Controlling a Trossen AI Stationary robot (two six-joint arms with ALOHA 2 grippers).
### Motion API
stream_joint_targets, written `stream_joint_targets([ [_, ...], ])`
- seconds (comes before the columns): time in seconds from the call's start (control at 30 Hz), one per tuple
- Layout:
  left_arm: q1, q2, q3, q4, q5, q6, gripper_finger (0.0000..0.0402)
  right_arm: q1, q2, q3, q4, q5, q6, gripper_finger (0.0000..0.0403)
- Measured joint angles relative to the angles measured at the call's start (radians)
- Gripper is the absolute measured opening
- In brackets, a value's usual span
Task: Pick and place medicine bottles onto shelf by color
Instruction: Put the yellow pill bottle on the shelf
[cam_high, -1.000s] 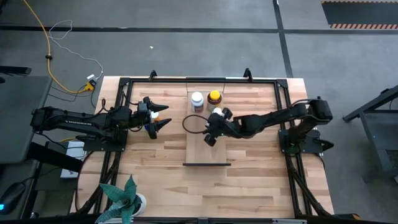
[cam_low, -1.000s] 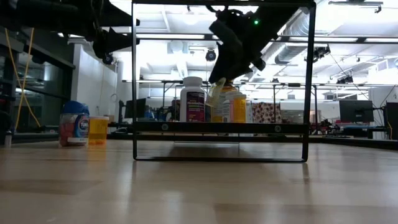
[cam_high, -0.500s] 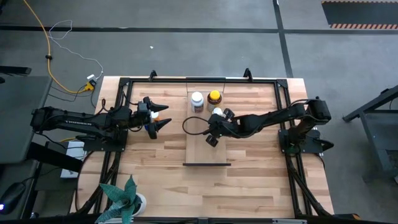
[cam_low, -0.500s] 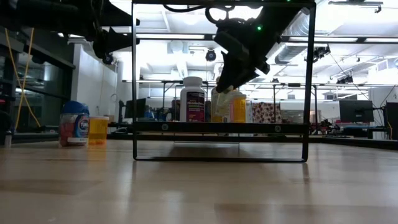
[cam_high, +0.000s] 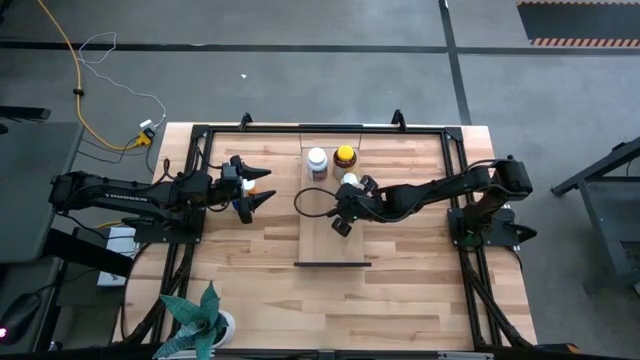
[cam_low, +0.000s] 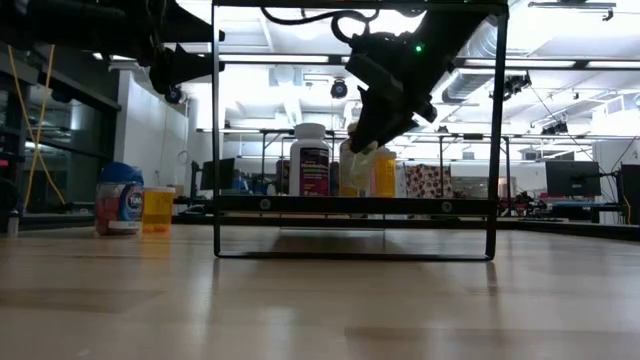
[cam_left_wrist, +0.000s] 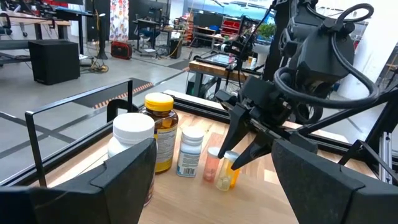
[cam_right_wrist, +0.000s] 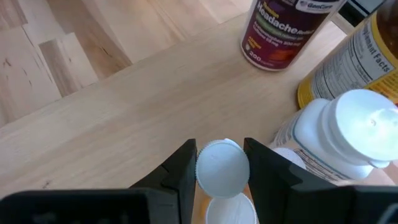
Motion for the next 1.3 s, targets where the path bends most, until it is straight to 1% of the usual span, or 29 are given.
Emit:
stream_joint_targets([
  [0.13,0.000,0.000,0.000,0.000,0.000,0.000,0.0310,-0.004,0.011,0.000,0.006,0.000,-0.006,0.0108],
  [0.4,0.000,0.000,0.000,-0.001,0.003,0.000,0.0310,-0.035,0.037,-0.001,0.011,-0.037,-0.009,0.0108],
  [1.03,0.000,0.000,0.000,-0.002,0.003,0.000,0.0310,-0.036,0.036,-0.001,0.056,-0.026,-0.025,0.0109],
  [1.17,0.000,0.000,0.000,-0.002,0.003,0.000,0.0310,-0.033,0.035,-0.001,0.056,-0.026,-0.025,0.0126],
  [1.3,0.000,0.000,0.000,-0.002,0.003,0.000,0.0310,-0.018,0.035,-0.001,0.059,-0.026,-0.027,0.0163],
])
